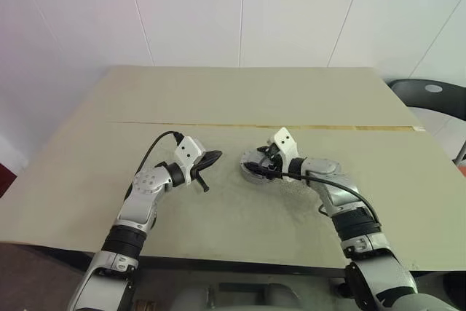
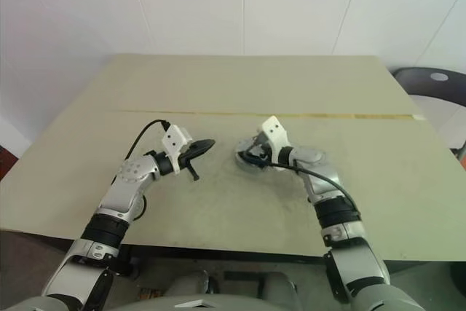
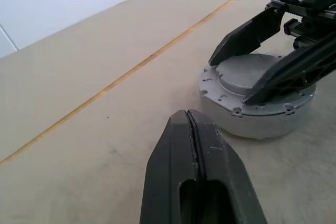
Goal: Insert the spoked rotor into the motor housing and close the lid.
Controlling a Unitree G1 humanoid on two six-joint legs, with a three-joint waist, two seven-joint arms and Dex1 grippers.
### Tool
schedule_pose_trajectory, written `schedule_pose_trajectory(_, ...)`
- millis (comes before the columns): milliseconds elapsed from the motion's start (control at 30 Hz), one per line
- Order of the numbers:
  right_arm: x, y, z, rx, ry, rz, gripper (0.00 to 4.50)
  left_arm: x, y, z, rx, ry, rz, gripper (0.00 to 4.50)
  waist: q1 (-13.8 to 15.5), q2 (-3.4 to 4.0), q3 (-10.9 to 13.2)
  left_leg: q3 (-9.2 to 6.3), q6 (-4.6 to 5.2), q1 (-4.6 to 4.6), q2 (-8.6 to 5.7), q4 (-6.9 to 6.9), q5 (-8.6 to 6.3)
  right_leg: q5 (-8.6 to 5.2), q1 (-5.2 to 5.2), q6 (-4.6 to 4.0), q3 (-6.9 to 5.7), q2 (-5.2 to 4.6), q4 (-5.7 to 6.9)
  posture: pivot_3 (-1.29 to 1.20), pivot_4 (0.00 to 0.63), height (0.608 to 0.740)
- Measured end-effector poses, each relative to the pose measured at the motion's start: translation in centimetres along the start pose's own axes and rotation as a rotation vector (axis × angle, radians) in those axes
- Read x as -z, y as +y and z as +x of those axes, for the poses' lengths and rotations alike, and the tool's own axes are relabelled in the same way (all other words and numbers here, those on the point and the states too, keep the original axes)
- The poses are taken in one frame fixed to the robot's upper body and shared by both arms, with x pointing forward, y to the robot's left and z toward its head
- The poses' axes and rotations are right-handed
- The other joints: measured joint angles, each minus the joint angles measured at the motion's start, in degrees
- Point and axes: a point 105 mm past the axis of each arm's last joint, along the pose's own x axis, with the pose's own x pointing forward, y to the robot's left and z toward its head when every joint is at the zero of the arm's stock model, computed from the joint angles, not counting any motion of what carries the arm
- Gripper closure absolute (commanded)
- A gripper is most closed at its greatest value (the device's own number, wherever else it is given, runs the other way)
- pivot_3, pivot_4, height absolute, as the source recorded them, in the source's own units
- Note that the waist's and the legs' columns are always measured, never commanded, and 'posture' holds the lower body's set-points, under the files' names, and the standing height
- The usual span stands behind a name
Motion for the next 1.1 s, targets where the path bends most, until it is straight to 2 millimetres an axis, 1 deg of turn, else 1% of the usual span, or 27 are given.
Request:
schedule_pose_trajectory(167, 0.0, 0.1, -0.1, -0.008, 0.000, -0.008, 1.21, 0.1, 0.0, 0.0, 0.000, 0.001, -0.001, 4.50, 0.03, 0.00, 0.00, -0.01, -0.01, -0.01, 0.00, 0.00, 0.00, -0.01, -0.01, -0.01, 0.00, -0.01, 0.00, 0.00, 0.000, 0.740)
schedule_pose_trajectory(400, -0.1, 0.8, -0.5, -0.064, -0.008, -0.022, 1.21, 0.1, 0.0, 0.0, 0.001, 0.001, -0.001, 4.50, 0.01, 0.00, 0.00, -0.01, -0.01, -0.06, 0.00, 0.00, -0.03, 0.00, -0.06, -0.01, 0.00, -0.01, -0.02, 0.00, 0.000, 0.740)
schedule_pose_trajectory(500, 0.1, 0.7, -0.2, -0.056, 0.011, -0.071, 1.21, 0.1, 0.0, 0.0, 0.001, 0.002, -0.001, 4.50, -0.03, 0.00, 0.00, -0.01, -0.02, -0.03, 0.00, 0.05, -0.03, -0.01, -0.03, -0.03, 0.01, -0.02, 0.00, 0.00, 0.000, 0.740)
schedule_pose_trajectory(600, 0.0, 0.7, 0.6, -0.052, 0.037, -0.116, 1.21, 0.0, -0.1, 0.1, 0.004, -0.001, -0.001, 4.50, -0.42, 0.02, -0.07, 0.00, -0.05, 0.25, 0.01, 0.15, -0.05, -0.01, 0.09, -0.10, 0.03, -0.04, 0.01, 0.00, 0.000, 0.740)
schedule_pose_trajectory(700, 0.6, 0.3, 1.1, -0.028, 0.064, -0.089, 1.21, -0.2, -0.3, 0.4, 0.013, -0.009, 0.000, 4.50, -0.55, 0.04, -0.09, 0.00, -0.23, 0.94, 0.03, 0.14, -0.15, 0.01, 0.69, -0.15, 0.01, -0.08, -0.17, 0.00, 0.000, 0.740)
schedule_pose_trajectory(800, 0.8, -0.1, 1.1, -0.003, 0.080, -0.074, 1.21, -0.2, -0.4, 0.4, 0.016, -0.010, 0.000, 4.50, -0.57, 0.61, -0.14, -0.14, -0.25, 0.88, 0.45, 0.05, -0.17, 0.01, 1.22, -0.08, -0.61, 0.10, -1.14, 0.00, 0.000, 0.740)
schedule_pose_trajectory(867, 1.0, -0.3, 1.1, -0.002, 0.094, -0.054, 1.21, -0.2, -0.4, 0.5, 0.018, -0.011, -0.002, 4.50, -0.54, 1.18, -0.36, -0.08, -0.25, 0.70, 1.06, -0.07, -0.17, 0.03, 1.60, -0.07, -1.11, 0.38, -1.99, 0.00, 0.000, 0.740)
schedule_pose_trajectory(1000, 1.3, 0.0, 0.8, -0.032, 0.105, -0.028, 1.21, -0.3, -0.8, 0.7, 0.029, -0.017, -0.008, 4.50, -0.26, 1.01, -0.78, 0.36, -0.26, 1.06, 1.03, -0.07, -0.17, 0.04, 1.62, -0.07, -1.13, -0.01, -1.58, 0.00, 0.000, 0.740)
schedule_pose_trajectory(1100, 1.4, 0.6, 0.7, -0.065, 0.091, -0.014, 1.21, -0.3, -0.9, 0.8, 0.033, -0.021, -0.011, 4.50, -0.21, 0.75, -1.24, 0.42, -0.46, 1.04, 1.03, -0.06, -0.33, 0.06, 1.43, -0.09, -1.14, -0.04, -1.36, 0.00, 0.000, 0.740)
